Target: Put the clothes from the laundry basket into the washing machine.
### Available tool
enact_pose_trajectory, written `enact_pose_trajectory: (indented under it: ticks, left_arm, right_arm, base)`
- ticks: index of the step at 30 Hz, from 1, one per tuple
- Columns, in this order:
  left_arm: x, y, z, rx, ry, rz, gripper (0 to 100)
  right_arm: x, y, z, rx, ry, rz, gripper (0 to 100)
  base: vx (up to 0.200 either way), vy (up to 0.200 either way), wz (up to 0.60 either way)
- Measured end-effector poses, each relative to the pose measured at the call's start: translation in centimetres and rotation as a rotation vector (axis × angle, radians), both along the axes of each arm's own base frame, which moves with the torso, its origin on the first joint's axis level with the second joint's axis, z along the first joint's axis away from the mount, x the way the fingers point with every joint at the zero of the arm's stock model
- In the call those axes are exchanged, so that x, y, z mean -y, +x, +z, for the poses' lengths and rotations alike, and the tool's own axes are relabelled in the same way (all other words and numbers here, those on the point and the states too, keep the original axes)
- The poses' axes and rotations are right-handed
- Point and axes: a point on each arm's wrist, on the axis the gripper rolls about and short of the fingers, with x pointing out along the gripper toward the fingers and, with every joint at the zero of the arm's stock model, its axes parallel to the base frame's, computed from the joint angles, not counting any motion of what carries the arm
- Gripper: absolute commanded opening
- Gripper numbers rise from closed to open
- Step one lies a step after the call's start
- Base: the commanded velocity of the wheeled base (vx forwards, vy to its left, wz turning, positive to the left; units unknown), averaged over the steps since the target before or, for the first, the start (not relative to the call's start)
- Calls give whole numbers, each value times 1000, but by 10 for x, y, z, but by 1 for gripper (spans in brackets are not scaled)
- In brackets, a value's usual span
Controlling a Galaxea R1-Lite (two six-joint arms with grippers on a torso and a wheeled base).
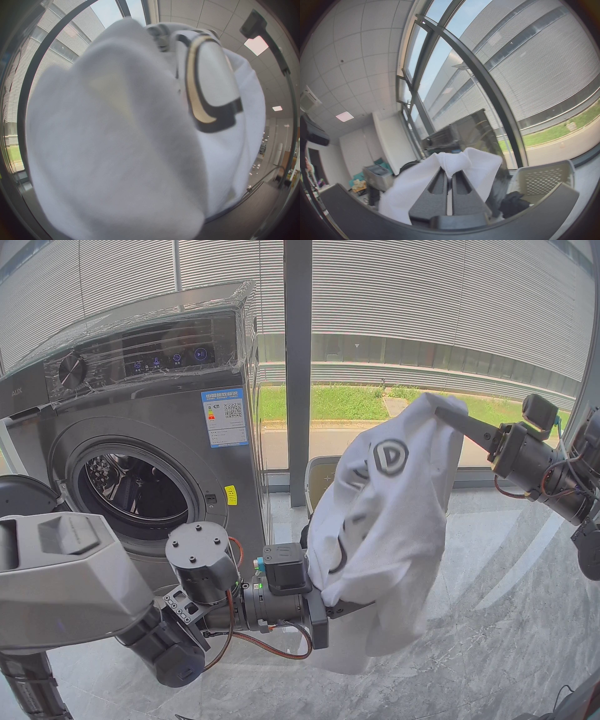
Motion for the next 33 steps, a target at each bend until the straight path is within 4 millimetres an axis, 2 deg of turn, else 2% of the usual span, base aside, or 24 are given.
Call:
enact_pose_trajectory:
  ticks: [5,9,12,16,17,25,29,33]
  left_arm:
    - [6,-27,37,0,-77,-42,0]
    - [2,-42,53,13,-105,-56,0]
    - [-4,-47,59,15,-112,-52,0]
    - [-9,-49,64,22,-121,-37,0]
    - [-10,-49,65,25,-124,-32,0]
    - [-14,-47,69,37,-140,-7,0]
    - [-14,-44,70,40,-145,5,0]
    - [-14,-36,70,41,-151,38,0]
  right_arm:
    - [16,29,-27,-70,-37,-208,0]
    - [41,49,-44,-126,-46,-370,0]
    - [57,56,-54,-156,-55,-442,0]
    - [67,54,-70,-209,-76,-470,0]
    - [67,51,-75,-225,-87,-460,100]
    - [51,25,-92,-244,-176,-304,100]
    - [52,10,-101,-284,-194,-288,100]
    - [55,-14,-112,-327,-216,-240,100]
  base:
    - [0,0,0]
    - [0,0,0]
    - [0,0,0]
    - [0,0,0]
    - [0,0,0]
    - [0,0,0]
    - [0,0,0]
    - [0,0,0]
